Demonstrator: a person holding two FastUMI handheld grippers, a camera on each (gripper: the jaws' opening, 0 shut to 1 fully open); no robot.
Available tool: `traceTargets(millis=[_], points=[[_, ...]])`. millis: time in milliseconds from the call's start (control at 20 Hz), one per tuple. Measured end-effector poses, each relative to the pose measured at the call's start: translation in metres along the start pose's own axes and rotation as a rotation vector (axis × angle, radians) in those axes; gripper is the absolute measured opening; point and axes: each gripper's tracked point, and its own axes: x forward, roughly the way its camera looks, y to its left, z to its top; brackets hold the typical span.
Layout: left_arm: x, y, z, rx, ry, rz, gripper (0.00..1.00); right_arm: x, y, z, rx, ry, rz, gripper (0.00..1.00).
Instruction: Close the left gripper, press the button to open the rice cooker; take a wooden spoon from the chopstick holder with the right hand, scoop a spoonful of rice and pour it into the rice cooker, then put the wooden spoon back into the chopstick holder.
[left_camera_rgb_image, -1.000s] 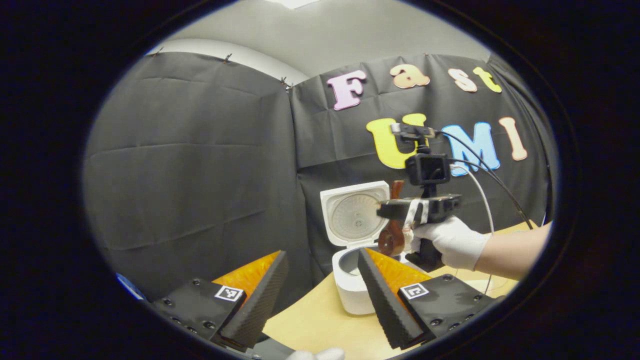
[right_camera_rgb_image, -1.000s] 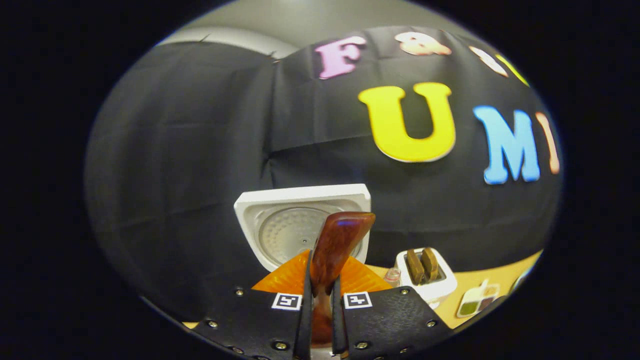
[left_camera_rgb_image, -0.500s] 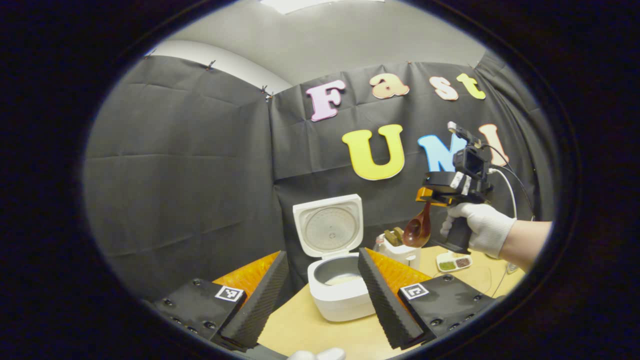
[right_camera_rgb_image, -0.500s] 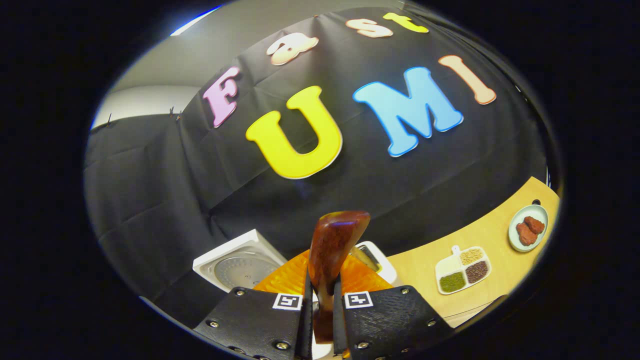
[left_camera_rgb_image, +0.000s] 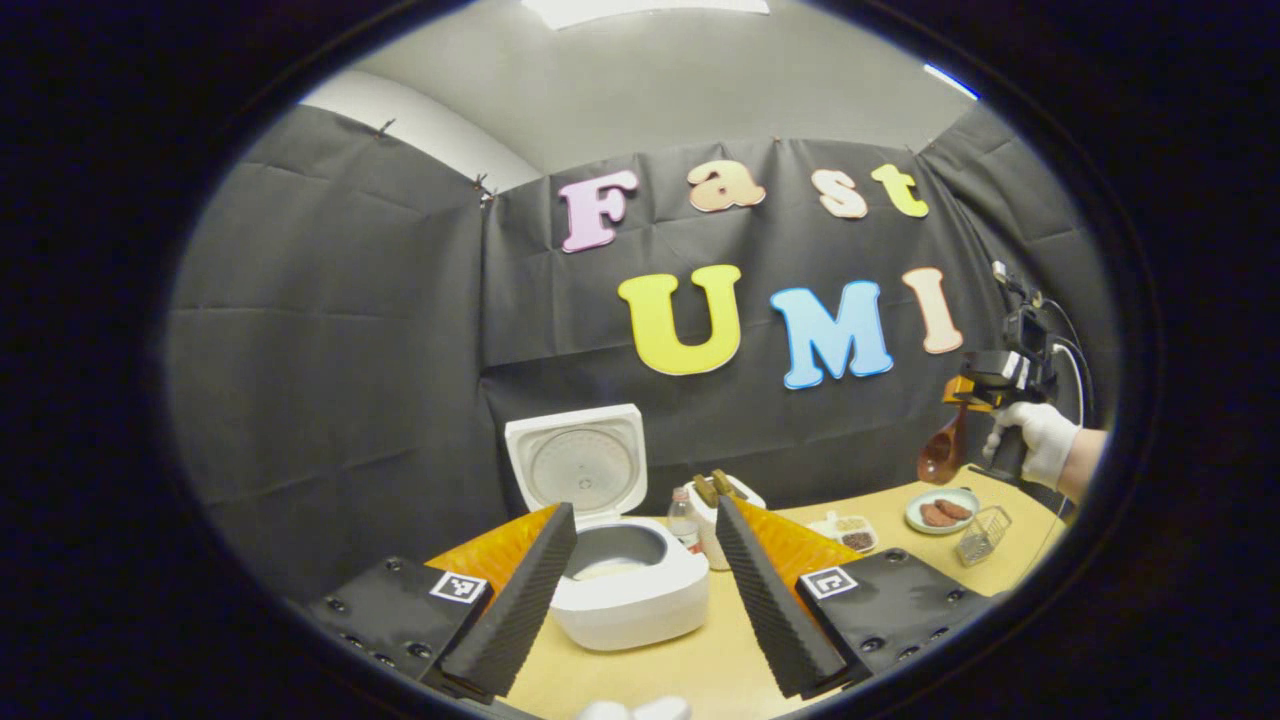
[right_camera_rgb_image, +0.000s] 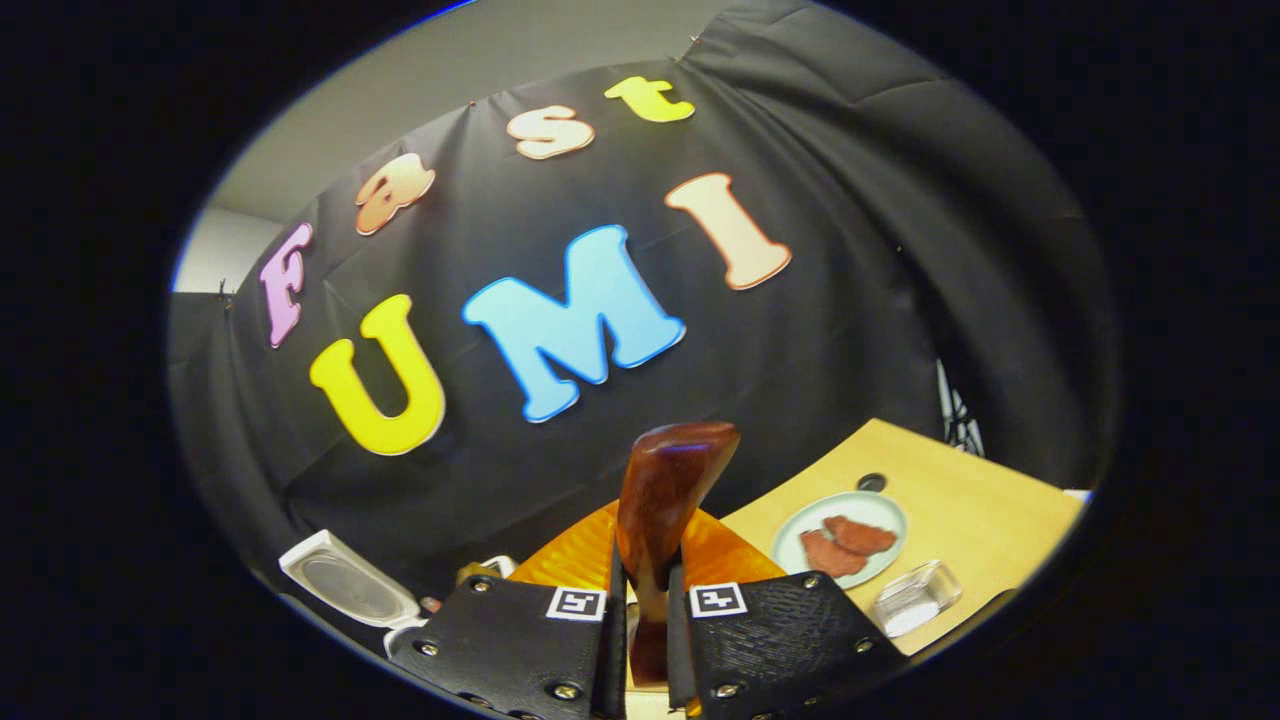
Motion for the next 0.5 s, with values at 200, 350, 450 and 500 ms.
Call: traceTargets(millis=[200, 350, 450, 500], points=[[0.004, -0.030, 0.007, 0.014, -0.004, -0.046, 1.00, -0.009, -0.097, 0.015, 0.012, -0.024, -0.135, 0.16], [0.007, -0.050, 0.012, 0.023, -0.008, -0.073, 0.96, -0.011, -0.134, 0.008, 0.017, -0.008, -0.188, 0.16], [0.008, -0.059, 0.014, 0.032, -0.006, -0.084, 0.96, -0.009, -0.149, -0.005, 0.022, 0.011, -0.203, 0.16], [0.008, -0.063, 0.014, 0.033, -0.004, -0.087, 0.98, -0.007, -0.157, -0.016, 0.024, 0.024, -0.212, 0.16]])
